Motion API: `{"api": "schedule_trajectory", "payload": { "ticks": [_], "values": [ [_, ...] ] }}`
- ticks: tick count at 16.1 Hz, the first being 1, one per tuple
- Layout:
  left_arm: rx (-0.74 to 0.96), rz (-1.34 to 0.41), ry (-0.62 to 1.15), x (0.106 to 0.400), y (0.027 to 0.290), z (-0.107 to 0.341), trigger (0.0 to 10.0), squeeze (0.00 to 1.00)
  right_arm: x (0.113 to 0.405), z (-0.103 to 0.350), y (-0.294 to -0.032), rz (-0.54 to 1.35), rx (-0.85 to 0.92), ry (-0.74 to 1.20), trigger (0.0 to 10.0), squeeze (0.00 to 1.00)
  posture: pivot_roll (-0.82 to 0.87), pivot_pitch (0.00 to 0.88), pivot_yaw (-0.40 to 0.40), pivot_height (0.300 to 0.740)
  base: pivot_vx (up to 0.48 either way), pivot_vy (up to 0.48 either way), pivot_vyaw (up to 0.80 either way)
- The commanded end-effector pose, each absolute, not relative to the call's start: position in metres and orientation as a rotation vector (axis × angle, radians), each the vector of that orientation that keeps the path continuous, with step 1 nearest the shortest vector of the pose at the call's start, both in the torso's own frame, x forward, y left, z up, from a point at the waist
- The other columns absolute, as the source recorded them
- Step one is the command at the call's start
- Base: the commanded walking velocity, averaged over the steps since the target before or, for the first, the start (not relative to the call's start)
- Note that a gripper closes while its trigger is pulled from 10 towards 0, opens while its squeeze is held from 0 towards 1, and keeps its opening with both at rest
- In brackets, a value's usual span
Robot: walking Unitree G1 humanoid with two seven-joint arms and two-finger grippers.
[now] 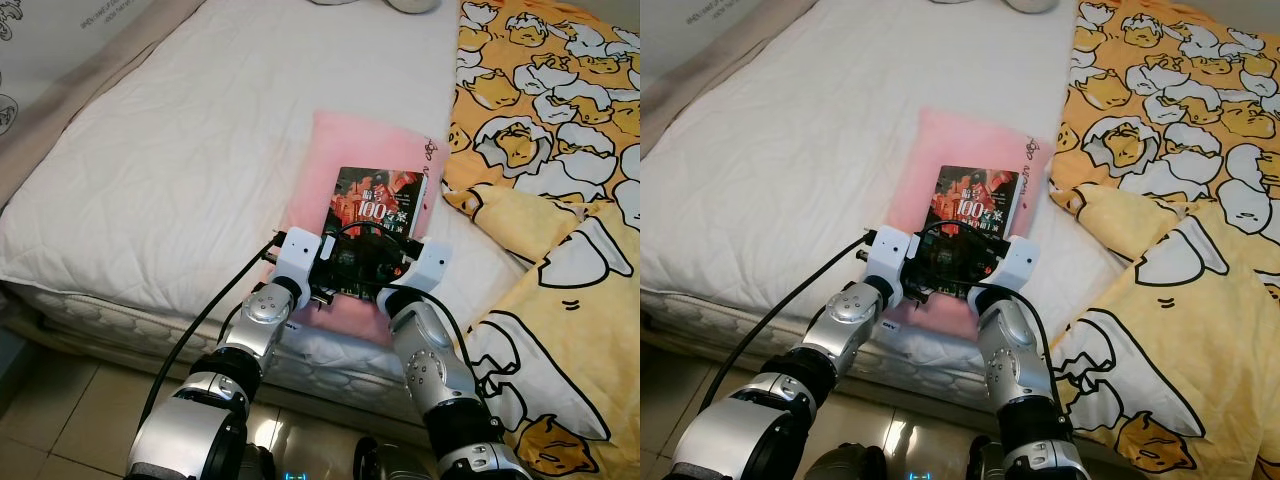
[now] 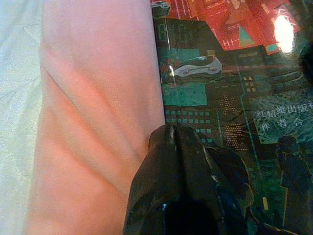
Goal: Clean up the room
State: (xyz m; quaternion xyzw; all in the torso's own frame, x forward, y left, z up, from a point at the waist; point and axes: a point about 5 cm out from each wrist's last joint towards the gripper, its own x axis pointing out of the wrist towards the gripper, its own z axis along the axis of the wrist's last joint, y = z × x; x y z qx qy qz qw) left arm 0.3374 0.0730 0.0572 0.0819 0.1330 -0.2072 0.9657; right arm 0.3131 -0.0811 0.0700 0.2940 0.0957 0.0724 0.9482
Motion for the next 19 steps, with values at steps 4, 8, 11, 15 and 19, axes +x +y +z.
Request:
{"api": "schedule_trajectory", "payload": {
  "ticks": [4, 8, 11, 15, 19],
  "values": [
    [0.155, -0.476, 0.415, 0.322, 0.064, 0.034, 0.8, 0.00, 0.315, 0.072, -0.052, 0.209, 0.652, 0.241, 0.0, 0.00, 0.04, 0.150, -0.017, 0.740, 0.000, 0.000, 0.00],
    [0.145, -0.480, 0.405, 0.324, 0.060, 0.038, 10.0, 0.00, 0.316, 0.070, -0.054, 0.200, 0.641, 0.247, 0.0, 0.00, 0.04, 0.144, -0.015, 0.740, 0.000, 0.000, 0.00],
    [0.149, -0.517, 0.380, 0.325, 0.056, 0.041, 10.0, 0.00, 0.319, 0.068, -0.063, 0.162, 0.628, 0.236, 0.0, 0.00, 0.04, 0.135, -0.009, 0.740, 0.000, 0.000, 0.00],
    [0.240, -0.550, 0.245, 0.336, 0.066, 0.062, 10.0, 0.00, 0.327, 0.074, -0.081, 0.129, 0.629, 0.189, 0.0, 0.00, 0.04, 0.084, 0.002, 0.740, 0.000, 0.000, 0.00],
    [0.141, -0.510, 0.111, 0.352, 0.075, 0.097, 10.0, 1.00, 0.338, 0.111, -0.087, 0.235, 0.587, -0.005, 0.0, 0.00, 0.05, 0.000, -0.004, 0.740, 0.000, 0.000, 0.00]
  ]
}}
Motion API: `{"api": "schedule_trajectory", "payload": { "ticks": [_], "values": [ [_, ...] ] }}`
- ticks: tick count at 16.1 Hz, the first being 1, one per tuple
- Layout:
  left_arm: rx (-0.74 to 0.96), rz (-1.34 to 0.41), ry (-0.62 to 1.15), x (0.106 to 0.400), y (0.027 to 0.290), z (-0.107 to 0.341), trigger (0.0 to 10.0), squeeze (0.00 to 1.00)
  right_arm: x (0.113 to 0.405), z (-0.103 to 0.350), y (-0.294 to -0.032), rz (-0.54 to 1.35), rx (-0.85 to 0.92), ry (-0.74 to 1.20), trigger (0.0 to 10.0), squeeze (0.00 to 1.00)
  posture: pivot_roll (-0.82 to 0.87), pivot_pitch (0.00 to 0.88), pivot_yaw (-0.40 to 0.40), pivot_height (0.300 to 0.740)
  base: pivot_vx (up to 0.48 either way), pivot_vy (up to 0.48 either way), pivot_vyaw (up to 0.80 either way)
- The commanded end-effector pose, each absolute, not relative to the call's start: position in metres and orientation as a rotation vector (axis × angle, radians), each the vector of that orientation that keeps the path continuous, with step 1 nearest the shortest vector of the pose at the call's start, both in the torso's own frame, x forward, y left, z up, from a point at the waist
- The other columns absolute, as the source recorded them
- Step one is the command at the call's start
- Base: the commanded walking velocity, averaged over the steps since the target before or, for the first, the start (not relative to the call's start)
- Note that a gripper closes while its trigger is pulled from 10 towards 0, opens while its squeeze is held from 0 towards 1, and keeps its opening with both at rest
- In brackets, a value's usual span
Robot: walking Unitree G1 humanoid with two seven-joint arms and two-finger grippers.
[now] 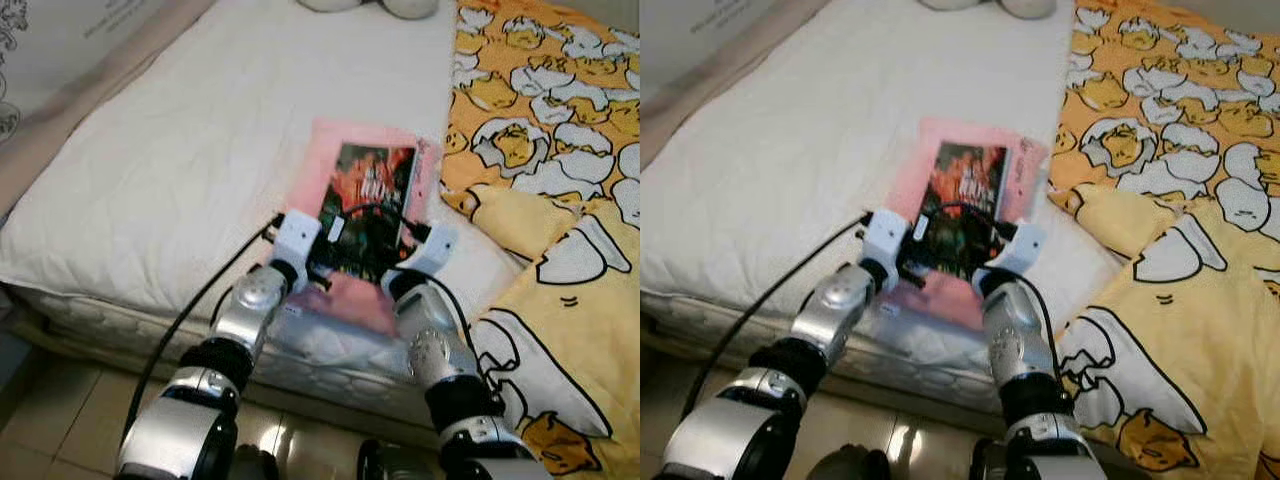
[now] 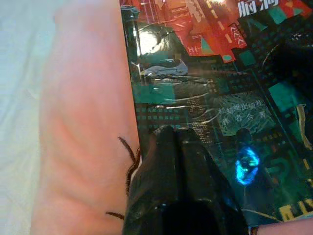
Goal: Clean up the room
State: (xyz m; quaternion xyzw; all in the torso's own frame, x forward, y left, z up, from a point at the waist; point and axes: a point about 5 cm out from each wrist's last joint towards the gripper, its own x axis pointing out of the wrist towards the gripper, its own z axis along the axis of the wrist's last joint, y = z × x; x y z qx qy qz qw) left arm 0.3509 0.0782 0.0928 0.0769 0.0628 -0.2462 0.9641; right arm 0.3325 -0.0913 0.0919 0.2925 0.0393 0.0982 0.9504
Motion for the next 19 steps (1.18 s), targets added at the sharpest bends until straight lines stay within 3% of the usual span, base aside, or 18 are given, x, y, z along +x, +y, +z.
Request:
{"api": "schedule_trajectory", "payload": {
  "ticks": [1, 4, 8, 10, 13, 15, 18, 19],
  "values": [
    [0.102, -0.494, 0.080, 0.353, 0.075, 0.105, 10.0, 1.00, 0.339, 0.122, -0.097, 0.213, 0.515, -0.075, 0.0, 0.00, 0.05, 0.000, -0.007, 0.740, 0.000, 0.000, 0.00],
    [-0.029, -0.482, 0.000, 0.351, 0.075, 0.130, 10.0, 1.00, 0.333, 0.147, -0.127, 0.148, 0.414, -0.217, 0.0, 0.00, 0.04, 0.000, 0.000, 0.740, 0.000, 0.000, 0.00],
    [-0.083, -0.672, 0.048, 0.337, 0.059, 0.139, 10.0, 1.00, 0.320, 0.131, -0.146, 0.052, 0.372, -0.202, 0.0, 0.00, 0.03, 0.000, 0.035, 0.740, 0.000, 0.000, 0.00],
    [-0.061, -0.682, 0.053, 0.332, 0.059, 0.140, 10.0, 1.00, 0.315, 0.129, -0.152, 0.006, 0.310, -0.214, 0.0, 0.00, 0.03, 0.000, 0.042, 0.740, 0.000, 0.000, 0.00],
    [0.020, -0.359, 0.032, 0.337, 0.100, 0.127, 10.0, 1.00, 0.280, 0.127, -0.173, -0.147, 0.030, -0.244, 0.0, 0.00, 0.03, 0.000, 0.038, 0.740, 0.000, 0.000, 0.00],
    [0.001, -0.271, 0.067, 0.330, 0.112, 0.120, 10.0, 1.00, 0.263, 0.132, -0.176, -0.184, -0.057, -0.282, 0.0, 0.00, 0.02, 0.000, 0.034, 0.740, 0.000, 0.000, 0.00],
    [-0.037, -0.255, 0.104, 0.318, 0.106, 0.108, 10.0, 1.00, 0.246, 0.133, -0.174, -0.188, -0.140, -0.300, 0.0, 0.00, 0.00, 0.000, 0.026, 0.740, 0.000, 0.000, 0.00],
    [-0.104, -0.330, 0.072, 0.317, 0.099, 0.111, 10.0, 0.62, 0.244, 0.127, -0.174, -0.181, -0.156, -0.274, 0.0, 0.00, -0.01, 0.000, 0.032, 0.740, 0.000, 0.000, 0.00]
  ]
}}
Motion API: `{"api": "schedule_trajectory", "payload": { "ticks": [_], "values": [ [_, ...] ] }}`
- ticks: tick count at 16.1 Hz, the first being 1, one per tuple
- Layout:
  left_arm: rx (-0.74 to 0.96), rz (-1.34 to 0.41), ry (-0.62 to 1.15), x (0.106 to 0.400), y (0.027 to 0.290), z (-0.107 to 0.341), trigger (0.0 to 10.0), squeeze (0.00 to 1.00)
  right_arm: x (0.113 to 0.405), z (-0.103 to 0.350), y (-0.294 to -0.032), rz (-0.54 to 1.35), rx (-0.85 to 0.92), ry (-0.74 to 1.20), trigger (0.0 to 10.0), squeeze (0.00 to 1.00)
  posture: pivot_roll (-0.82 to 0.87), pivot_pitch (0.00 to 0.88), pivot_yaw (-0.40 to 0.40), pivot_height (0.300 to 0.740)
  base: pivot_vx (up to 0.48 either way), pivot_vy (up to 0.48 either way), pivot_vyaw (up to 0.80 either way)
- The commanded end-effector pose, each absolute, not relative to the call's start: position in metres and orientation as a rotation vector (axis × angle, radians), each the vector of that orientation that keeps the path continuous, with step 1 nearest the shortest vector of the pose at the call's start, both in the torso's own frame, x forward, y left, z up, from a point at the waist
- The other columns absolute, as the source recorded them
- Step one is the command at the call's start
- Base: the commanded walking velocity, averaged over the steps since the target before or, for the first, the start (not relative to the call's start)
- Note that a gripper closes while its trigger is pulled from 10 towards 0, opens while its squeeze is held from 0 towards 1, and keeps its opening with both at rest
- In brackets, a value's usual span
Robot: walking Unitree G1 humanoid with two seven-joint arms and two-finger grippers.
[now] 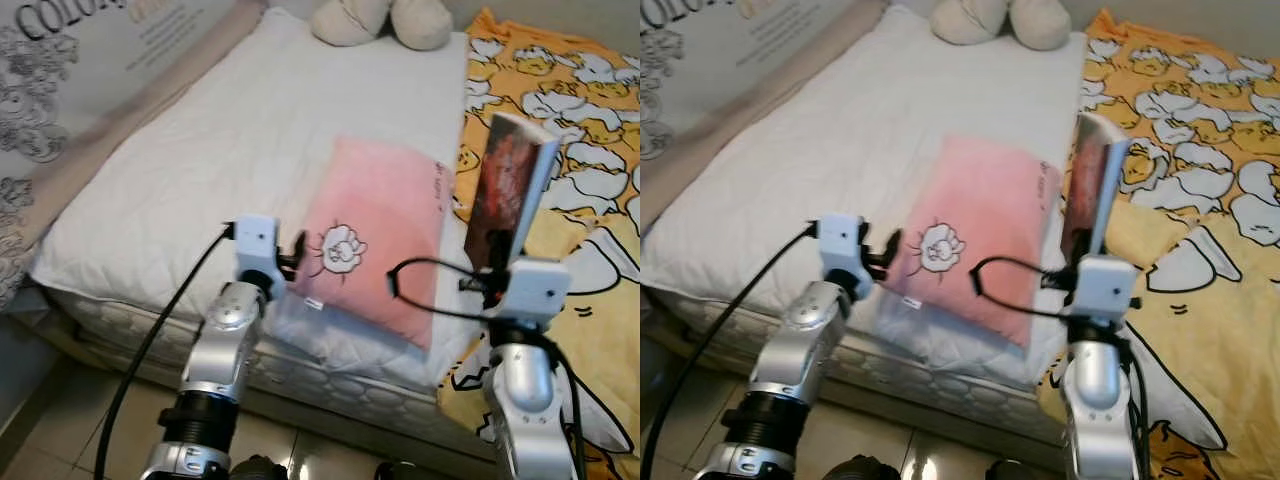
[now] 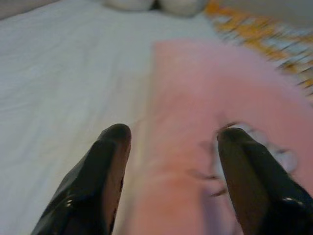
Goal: Clean up the room
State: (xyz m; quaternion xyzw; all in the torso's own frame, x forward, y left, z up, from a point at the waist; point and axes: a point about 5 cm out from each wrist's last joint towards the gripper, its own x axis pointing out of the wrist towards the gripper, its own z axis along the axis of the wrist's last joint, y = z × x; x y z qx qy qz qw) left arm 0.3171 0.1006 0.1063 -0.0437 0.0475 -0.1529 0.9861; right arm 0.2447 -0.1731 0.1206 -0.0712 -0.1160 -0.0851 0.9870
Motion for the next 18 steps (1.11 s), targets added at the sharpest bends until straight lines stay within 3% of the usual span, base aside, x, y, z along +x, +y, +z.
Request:
{"api": "schedule_trajectory", "payload": {
  "ticks": [1, 6, 13, 16, 18],
  "values": [
    [-0.103, -0.345, 0.050, 0.318, 0.098, 0.113, 10.0, 0.00, 0.244, 0.124, -0.174, -0.179, -0.160, -0.261, 0.0, 0.00, -0.01, 0.000, 0.031, 0.740, 0.000, 0.000, 0.00],
    [-0.081, -0.289, 0.018, 0.333, 0.094, 0.124, 10.0, 0.00, 0.262, 0.106, -0.168, -0.113, -0.007, -0.141, 0.0, 0.00, -0.01, 0.000, 0.040, 0.740, 0.000, 0.480, 0.00],
    [-0.022, -0.377, 0.026, 0.343, 0.087, 0.123, 10.0, 0.00, 0.267, 0.100, -0.162, -0.077, 0.011, -0.134, 0.0, 0.00, -0.01, 0.000, 0.058, 0.740, 0.000, 0.480, 0.54],
    [0.050, -0.433, 0.060, 0.352, 0.084, 0.121, 10.0, 0.00, 0.270, 0.103, -0.154, -0.058, -0.020, -0.165, 0.0, 0.00, -0.02, 0.000, 0.068, 0.740, 0.000, 0.437, 0.00],
    [0.042, -0.439, 0.053, 0.356, 0.083, 0.124, 10.0, 0.00, 0.271, 0.103, -0.155, -0.059, -0.020, -0.167, 0.0, 0.00, -0.02, 0.000, 0.075, 0.740, 0.000, 0.000, 0.00]
  ]
}}
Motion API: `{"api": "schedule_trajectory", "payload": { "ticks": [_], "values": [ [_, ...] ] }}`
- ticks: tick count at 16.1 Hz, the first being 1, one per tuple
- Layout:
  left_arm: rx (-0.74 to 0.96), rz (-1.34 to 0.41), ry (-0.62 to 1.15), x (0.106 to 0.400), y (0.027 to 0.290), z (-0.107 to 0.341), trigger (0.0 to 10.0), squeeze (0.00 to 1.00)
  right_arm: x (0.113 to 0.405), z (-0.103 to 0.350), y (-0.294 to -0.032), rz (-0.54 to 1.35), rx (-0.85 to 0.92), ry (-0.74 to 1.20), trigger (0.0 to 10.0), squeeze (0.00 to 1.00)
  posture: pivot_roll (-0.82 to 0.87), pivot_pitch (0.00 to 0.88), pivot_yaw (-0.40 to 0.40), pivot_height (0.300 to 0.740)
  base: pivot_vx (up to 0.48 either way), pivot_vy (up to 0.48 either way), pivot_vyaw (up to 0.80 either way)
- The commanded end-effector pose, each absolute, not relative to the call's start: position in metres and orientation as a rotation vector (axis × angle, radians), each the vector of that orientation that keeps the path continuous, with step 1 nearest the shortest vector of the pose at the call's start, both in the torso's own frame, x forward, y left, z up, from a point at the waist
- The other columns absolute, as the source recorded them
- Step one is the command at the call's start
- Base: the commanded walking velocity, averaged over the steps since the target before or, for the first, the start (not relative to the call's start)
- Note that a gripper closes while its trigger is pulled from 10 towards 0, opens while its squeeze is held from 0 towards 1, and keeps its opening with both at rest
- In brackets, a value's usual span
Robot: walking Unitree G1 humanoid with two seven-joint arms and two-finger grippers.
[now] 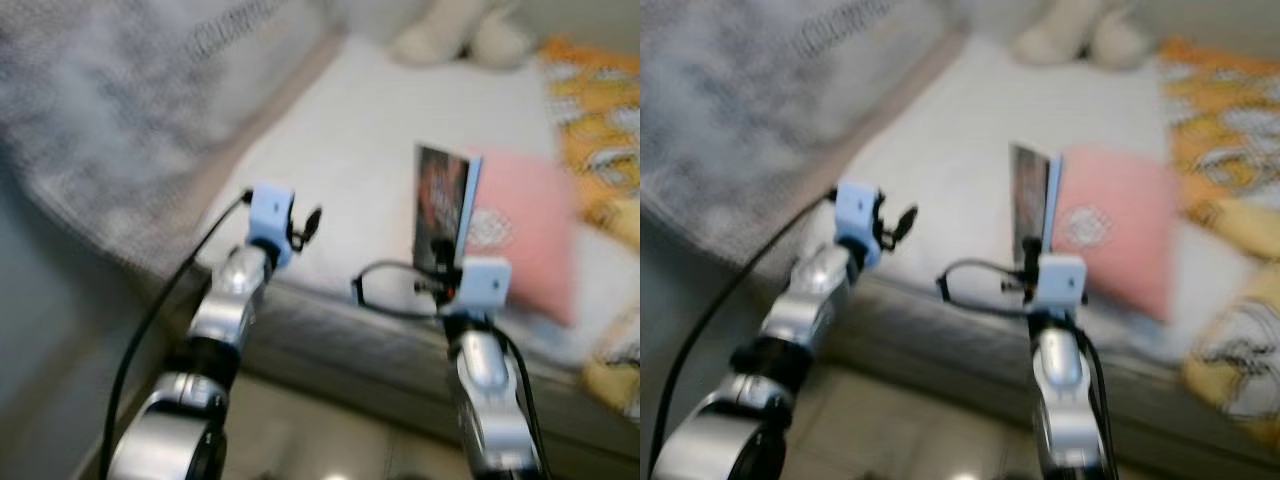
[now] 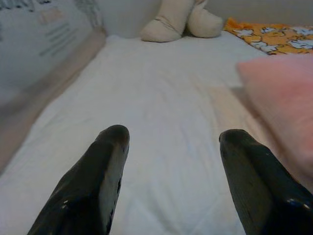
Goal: Clean up the room
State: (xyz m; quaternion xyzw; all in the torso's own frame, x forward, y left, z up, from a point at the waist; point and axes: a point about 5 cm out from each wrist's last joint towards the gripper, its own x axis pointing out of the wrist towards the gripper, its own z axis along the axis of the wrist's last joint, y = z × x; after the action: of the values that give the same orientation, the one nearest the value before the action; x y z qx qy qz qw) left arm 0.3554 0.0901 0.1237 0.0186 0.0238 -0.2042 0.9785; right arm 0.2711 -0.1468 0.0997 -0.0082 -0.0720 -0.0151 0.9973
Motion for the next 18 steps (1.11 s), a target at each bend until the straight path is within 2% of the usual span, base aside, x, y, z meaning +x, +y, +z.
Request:
{"api": "schedule_trajectory", "payload": {
  "ticks": [1, 5, 7, 10, 18],
  "values": [
    [0.047, -0.442, 0.045, 0.357, 0.082, 0.125, 10.0, 0.00, 0.272, 0.103, -0.159, -0.066, -0.033, -0.172, 0.0, 0.00, -0.02, 0.000, 0.078, 0.740, 0.000, 0.000, 0.00],
    [0.069, -0.422, 0.047, 0.355, 0.084, 0.118, 10.0, 0.00, 0.276, 0.110, -0.172, -0.103, -0.038, -0.200, 0.0, 0.00, -0.01, 0.000, 0.061, 0.740, 0.000, 0.000, 0.00],
    [0.016, -0.392, 0.009, 0.353, 0.089, 0.120, 10.0, 0.00, 0.272, 0.101, -0.175, -0.118, -0.017, -0.163, 0.0, 0.00, -0.01, 0.000, 0.057, 0.740, 0.000, 0.000, 0.00],
    [-0.016, -0.286, 0.007, 0.353, 0.099, 0.116, 10.0, 0.00, 0.274, 0.097, -0.172, -0.113, 0.000, -0.150, 0.0, 0.00, 0.00, 0.000, 0.050, 0.740, 0.471, 0.000, 0.00],
    [0.002, -0.316, -0.012, 0.358, 0.100, 0.121, 10.0, 0.00, 0.280, 0.092, -0.173, -0.114, 0.049, -0.133, 0.0, 0.00, 0.01, 0.000, 0.044, 0.740, 0.449, 0.000, 0.00]
  ]
}}
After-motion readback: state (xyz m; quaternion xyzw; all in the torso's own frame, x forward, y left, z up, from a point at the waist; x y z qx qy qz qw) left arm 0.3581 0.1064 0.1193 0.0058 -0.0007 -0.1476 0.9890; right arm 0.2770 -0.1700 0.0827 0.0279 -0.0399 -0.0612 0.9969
